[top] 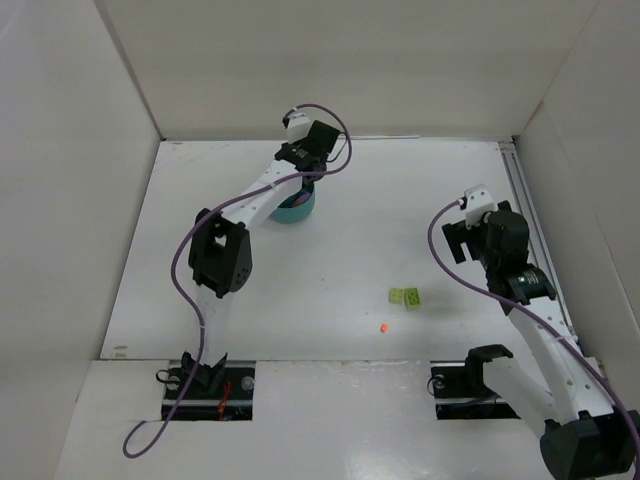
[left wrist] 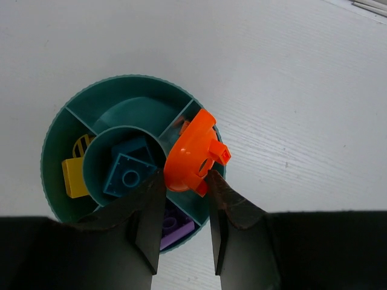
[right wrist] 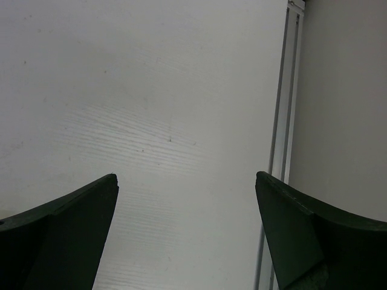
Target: Sort the legos into containers by color
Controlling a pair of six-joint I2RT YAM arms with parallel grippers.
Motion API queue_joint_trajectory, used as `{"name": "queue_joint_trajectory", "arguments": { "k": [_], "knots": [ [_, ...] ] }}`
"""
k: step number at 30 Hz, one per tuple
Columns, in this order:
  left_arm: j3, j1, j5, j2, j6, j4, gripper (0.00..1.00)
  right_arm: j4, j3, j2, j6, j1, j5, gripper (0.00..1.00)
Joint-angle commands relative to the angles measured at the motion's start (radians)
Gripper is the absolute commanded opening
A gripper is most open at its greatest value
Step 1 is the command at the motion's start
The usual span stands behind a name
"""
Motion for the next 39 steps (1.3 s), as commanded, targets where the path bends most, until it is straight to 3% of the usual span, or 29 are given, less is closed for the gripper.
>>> {"name": "queue_joint_trajectory", "arguments": {
  "k": [1, 11, 26, 33, 39],
  "knots": [
    [0.078, -0.002, -0.052, -0.006, -0.014, -0.054, 0.16, 0.046, 0.015, 0.001, 0.001, -0.018, 0.02, 1.0],
    [0.121, -0.002, -0.087, 0.04, -0.012, -0.083, 0.19, 0.046, 0.015, 0.011, 0.001, -0.018, 0.02, 1.0],
    [0.121, -0.002, -0.078, 0.069, 0.006, -0.083, 0.31, 0.037, 0.015, 0.02, 0.001, -0.018, 0.02, 1.0],
    [0.121, -0.002, -0.078, 0.069, 0.006, -0.083, 0.43, 0.037, 0.015, 0.029, 0.001, -0.018, 0.02, 1.0],
    [0.121, -0.012, -0.078, 0.051, 0.017, -0.074, 0.43, 0.037, 0.015, 0.029, -0.009, -0.018, -0.01, 1.0]
  ]
}}
